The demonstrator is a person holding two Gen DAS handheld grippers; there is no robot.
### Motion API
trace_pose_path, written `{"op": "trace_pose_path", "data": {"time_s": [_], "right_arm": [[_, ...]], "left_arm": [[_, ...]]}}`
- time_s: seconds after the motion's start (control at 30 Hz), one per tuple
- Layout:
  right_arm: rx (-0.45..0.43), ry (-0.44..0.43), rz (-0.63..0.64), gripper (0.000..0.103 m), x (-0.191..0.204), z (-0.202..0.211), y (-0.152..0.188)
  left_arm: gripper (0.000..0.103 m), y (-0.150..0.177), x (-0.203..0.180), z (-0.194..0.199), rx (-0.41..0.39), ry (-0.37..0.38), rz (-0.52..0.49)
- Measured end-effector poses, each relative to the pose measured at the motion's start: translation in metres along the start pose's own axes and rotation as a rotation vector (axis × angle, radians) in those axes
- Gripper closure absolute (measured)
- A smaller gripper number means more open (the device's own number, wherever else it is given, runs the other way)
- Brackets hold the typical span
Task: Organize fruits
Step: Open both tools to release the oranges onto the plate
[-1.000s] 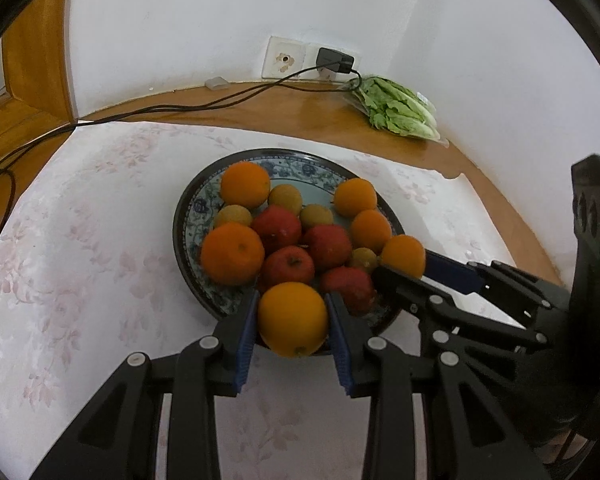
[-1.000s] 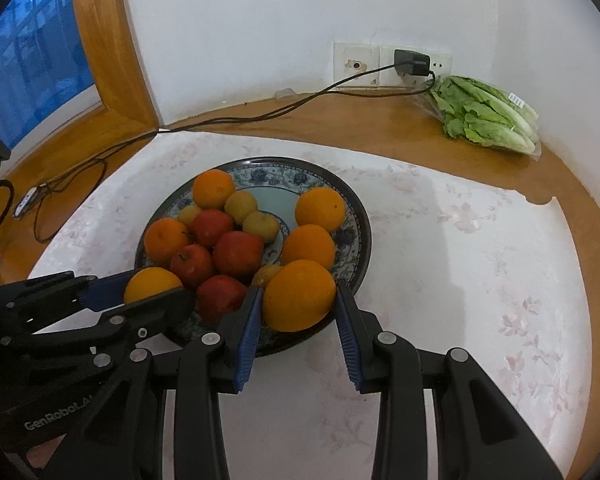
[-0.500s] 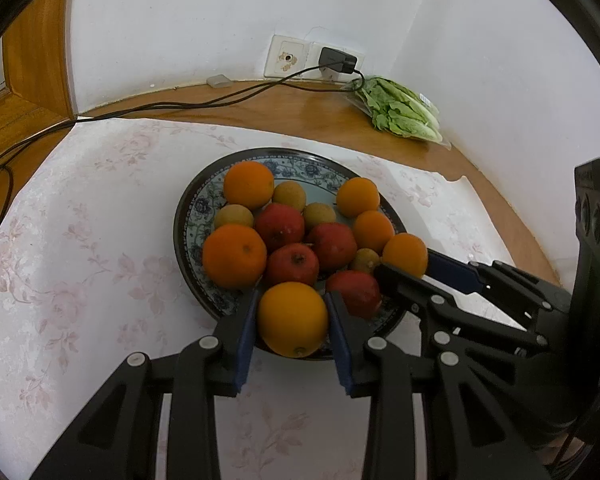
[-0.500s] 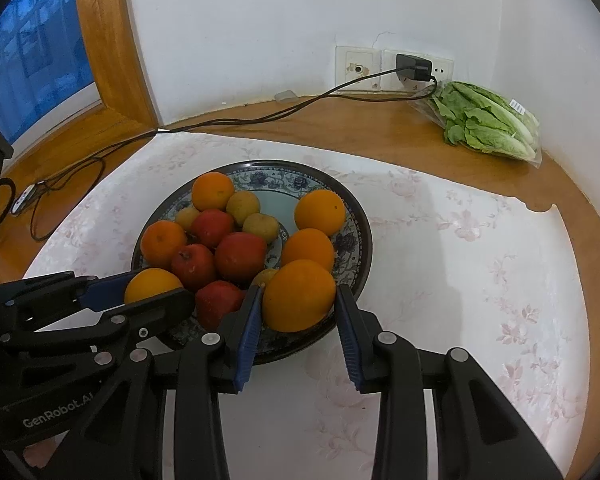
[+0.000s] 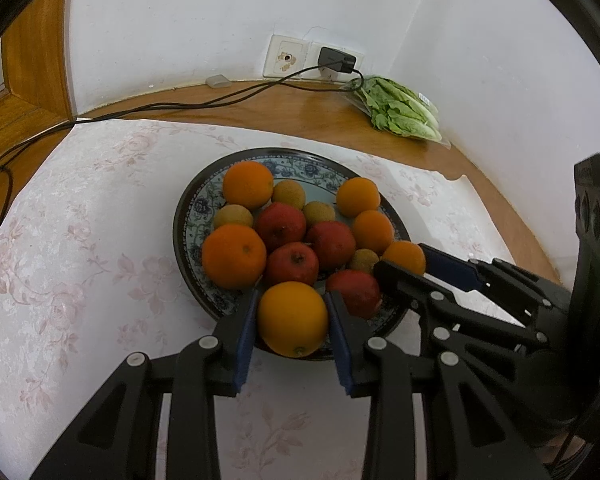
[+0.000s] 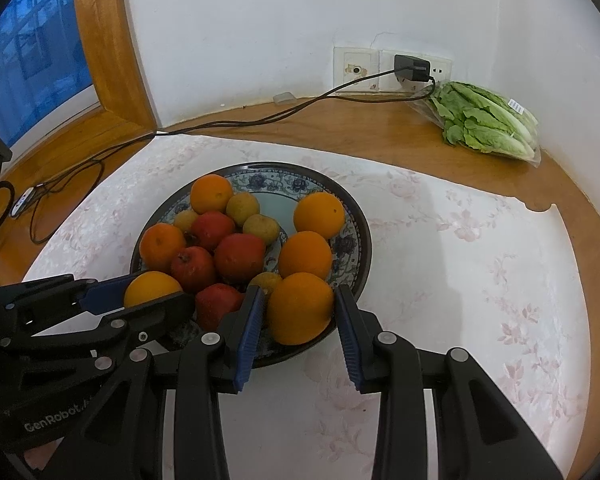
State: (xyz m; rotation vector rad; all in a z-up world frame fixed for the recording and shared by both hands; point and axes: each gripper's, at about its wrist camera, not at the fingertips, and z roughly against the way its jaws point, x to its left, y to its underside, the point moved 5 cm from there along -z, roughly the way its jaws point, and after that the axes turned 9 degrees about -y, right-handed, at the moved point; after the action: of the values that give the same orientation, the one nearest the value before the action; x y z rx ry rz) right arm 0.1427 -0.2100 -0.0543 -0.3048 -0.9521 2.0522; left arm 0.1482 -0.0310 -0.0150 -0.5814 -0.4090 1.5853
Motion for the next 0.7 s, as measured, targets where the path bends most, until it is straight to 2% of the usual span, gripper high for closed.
{"op": "trace_pose_path", "data": {"time_s": [0.4, 0.5, 0.53, 0.57, 0.63, 0.7], "right_arm": [[0.001, -0.004, -0.006, 0.066, -0.001, -0.001, -0.001], [-0.019, -0.015, -0.033, 0.061, -0.003, 0.005, -0.003], [-0.031, -0.008, -0.041, 0.055, -0.004, 0.009, -0.003], [-0.042, 0.001, -0.050, 0.051, -0.006, 0.013, -0.003], [-0.052, 0.009, -0.068, 0.048, -0.009, 0.021, -0.001], [-0.050, -0.011, -0.083, 0.042, -0.008, 0.027, 0.005]], "left_arm": [[0.067, 0.000, 0.000, 0.000, 0.002, 0.003, -0.003], [0.055, -0.001, 0.001, 0.006, -0.006, 0.002, 0.002], [0.047, -0.001, 0.002, 0.010, -0.016, -0.007, 0.000], [0.033, -0.001, 0.004, 0.015, -0.027, -0.023, -0.006], [0.018, 0.002, 0.008, 0.021, -0.032, -0.065, -0.006], [0.017, 0.006, 0.012, 0.025, -0.030, -0.081, -0.002]]}}
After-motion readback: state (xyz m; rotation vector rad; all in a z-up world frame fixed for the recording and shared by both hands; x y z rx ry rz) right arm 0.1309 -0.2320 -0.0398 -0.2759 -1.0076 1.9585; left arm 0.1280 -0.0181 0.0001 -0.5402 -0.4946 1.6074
